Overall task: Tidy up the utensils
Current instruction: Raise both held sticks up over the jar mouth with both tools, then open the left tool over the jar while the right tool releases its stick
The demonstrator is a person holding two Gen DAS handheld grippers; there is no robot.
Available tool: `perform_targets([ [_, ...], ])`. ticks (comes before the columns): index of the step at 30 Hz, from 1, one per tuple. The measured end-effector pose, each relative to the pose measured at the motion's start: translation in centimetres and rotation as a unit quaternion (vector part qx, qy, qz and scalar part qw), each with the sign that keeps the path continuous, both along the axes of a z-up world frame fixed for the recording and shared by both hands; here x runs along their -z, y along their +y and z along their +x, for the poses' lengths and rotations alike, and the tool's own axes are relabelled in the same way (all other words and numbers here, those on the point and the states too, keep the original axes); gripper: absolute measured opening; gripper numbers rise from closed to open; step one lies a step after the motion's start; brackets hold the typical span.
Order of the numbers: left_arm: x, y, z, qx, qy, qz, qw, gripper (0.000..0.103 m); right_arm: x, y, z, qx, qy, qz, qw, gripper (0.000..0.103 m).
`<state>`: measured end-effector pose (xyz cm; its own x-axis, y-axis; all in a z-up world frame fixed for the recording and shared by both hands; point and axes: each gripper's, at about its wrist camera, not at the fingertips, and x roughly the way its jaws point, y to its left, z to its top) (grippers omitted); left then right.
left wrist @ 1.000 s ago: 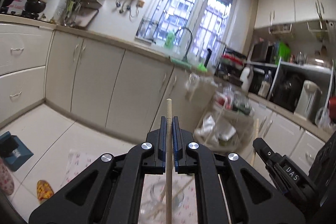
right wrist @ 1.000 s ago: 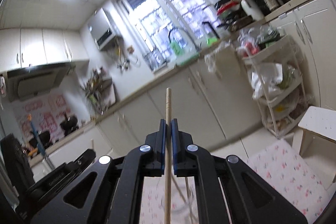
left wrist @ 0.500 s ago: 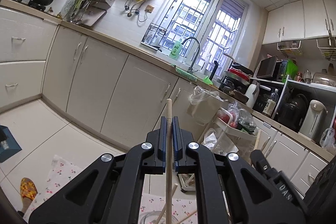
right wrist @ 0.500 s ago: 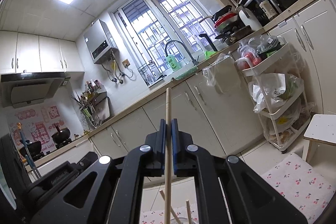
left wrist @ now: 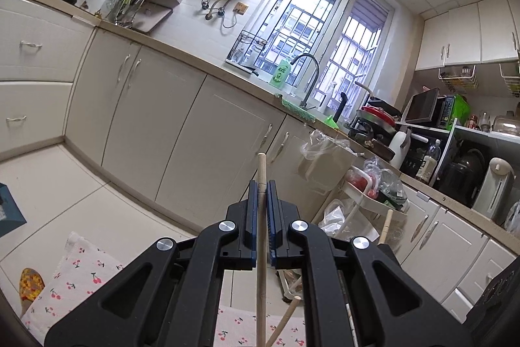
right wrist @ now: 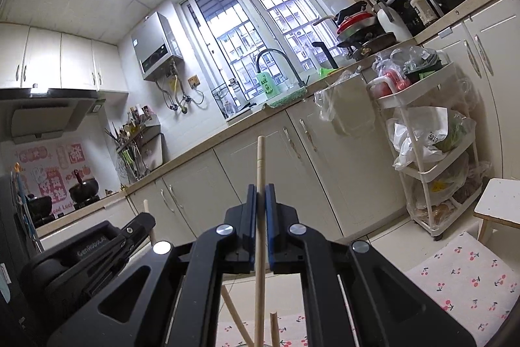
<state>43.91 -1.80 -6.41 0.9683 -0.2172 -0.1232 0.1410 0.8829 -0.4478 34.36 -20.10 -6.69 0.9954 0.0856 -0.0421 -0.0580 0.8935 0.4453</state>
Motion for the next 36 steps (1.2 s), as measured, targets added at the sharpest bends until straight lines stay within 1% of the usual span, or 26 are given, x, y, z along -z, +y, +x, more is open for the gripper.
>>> perform_targets([
  [5, 1.0, -0.5, 0.2, 0.001, 0.001, 0.011, 0.9999, 0.005, 1.1, 0.3, 0.1, -0.003, 0.006, -0.011, 1.000, 0.006],
  [9, 2.2, -0.6, 0.2, 0.003, 0.013, 0.015, 0.9998, 0.005, 1.7, 0.7, -0.3, -0.009, 0.012, -0.022, 1.000, 0.006],
  [13, 3.0, -1.0, -0.2, 0.011, 0.022, 0.026, 0.9993, 0.005, 2.0, 0.9, -0.9, -0.012, 0.016, -0.033, 0.999, 0.007],
  [21, 3.2, -1.8, -2.2, 0.029, 0.028, 0.057, 0.9976, 0.005, 2.4, 1.1, -2.4, -0.023, 0.036, -0.050, 0.998, 0.007],
  [25, 3.5, -2.0, -3.2, 0.037, 0.040, 0.072, 0.9959, 0.005, 2.4, 1.5, -2.8, -0.035, 0.048, -0.059, 0.996, 0.008],
  [26, 3.7, -1.9, -3.4, 0.039, 0.045, 0.073, 0.9955, 0.005, 2.4, 1.5, -2.9, -0.037, 0.054, -0.060, 0.996, 0.016],
  [27, 3.8, -1.9, -3.6, 0.039, 0.049, 0.077, 0.9951, 0.005, 2.4, 1.6, -3.0, -0.038, 0.056, -0.060, 0.996, 0.027],
  [28, 3.9, -1.9, -3.8, 0.041, 0.052, 0.080, 0.9946, 0.005, 2.4, 1.6, -3.0, -0.037, 0.058, -0.062, 0.996, 0.030],
  [32, 4.0, -1.6, -4.7, 0.046, 0.062, 0.090, 0.9929, 0.006, 2.0, 1.4, -4.1, -0.037, 0.059, -0.069, 0.995, 0.032],
  [34, 4.0, -1.3, -5.4, 0.048, 0.067, 0.096, 0.9919, 0.006, 1.5, 1.0, -5.0, -0.029, 0.058, -0.066, 0.996, 0.036],
  [36, 3.9, -0.9, -6.0, 0.050, 0.071, 0.099, 0.9913, 0.008, 1.1, 0.4, -5.9, -0.021, 0.061, -0.062, 0.996, 0.042],
])
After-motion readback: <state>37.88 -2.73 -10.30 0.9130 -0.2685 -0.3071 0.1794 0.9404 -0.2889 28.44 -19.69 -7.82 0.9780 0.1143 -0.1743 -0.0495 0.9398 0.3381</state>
